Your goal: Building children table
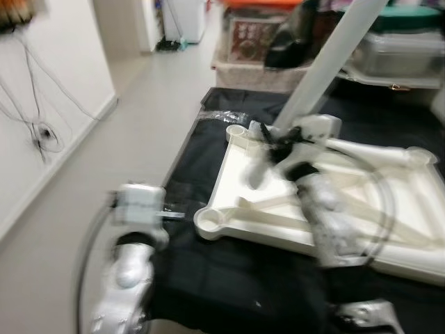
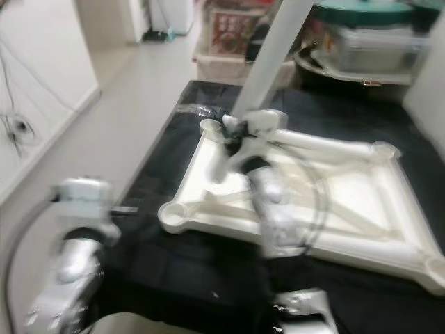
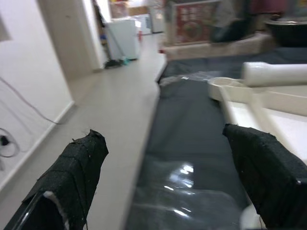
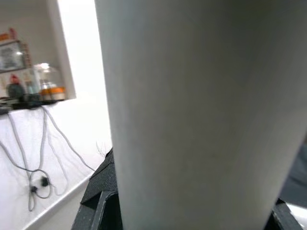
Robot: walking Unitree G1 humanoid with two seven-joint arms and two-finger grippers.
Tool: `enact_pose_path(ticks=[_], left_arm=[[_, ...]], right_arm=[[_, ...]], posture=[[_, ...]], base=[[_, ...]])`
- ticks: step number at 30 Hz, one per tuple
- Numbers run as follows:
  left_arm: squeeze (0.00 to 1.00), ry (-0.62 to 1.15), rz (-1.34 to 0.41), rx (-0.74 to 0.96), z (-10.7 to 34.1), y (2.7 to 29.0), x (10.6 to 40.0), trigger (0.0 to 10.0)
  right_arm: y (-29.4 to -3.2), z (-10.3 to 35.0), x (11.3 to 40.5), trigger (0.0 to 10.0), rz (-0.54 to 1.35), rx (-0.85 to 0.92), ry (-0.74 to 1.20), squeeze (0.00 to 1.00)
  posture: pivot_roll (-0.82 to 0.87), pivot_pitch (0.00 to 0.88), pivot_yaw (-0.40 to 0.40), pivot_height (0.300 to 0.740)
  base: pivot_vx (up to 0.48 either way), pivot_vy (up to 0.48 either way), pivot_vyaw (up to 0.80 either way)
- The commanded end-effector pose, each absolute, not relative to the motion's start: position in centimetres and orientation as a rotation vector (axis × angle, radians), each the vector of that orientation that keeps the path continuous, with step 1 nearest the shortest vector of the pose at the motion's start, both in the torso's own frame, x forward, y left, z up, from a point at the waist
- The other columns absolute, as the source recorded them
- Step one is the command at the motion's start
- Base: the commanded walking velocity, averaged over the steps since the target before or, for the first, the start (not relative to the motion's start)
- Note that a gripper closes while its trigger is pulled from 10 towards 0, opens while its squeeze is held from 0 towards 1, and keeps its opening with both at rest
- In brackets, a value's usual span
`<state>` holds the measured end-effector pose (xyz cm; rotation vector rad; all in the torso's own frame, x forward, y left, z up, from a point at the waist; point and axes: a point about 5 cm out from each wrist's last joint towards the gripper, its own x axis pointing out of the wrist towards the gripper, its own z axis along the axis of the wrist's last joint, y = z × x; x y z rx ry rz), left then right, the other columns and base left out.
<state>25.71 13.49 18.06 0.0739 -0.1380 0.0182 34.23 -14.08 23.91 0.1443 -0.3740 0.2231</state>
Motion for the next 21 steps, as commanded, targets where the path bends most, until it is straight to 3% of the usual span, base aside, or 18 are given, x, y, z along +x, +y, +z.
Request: enact_pose_path(ticks=[1, 13, 21], left_arm=[[0.00, -0.111, 0.053, 0.089, 17.4, 14.2, 25.7, 10.0], [0.00, -0.106, 0.041, 0.087, 17.2, 13.9, 25.7, 10.0], [0.00, -0.103, 0.025, 0.082, 17.1, 13.6, 25.3, 10.0]], right_arm=[[-12.4, 24.6, 34.2, 10.0, 0.287, 0.154, -0.400, 0.00], [-12.5, 24.9, 34.1, 10.0, 0.318, 0.149, -0.420, 0.00], [-12.9, 25.6, 34.7, 10.0, 0.314, 0.136, -0.435, 0.00]], posture=[[0.10, 0.034, -0.052, 0.740], [0.10, 0.045, -0.049, 0.740], [0.10, 0.060, -0.054, 0.740]], base=[[0.000, 0.000, 0.00], [0.000, 0.000, 0.00], [0.000, 0.000, 0.80]])
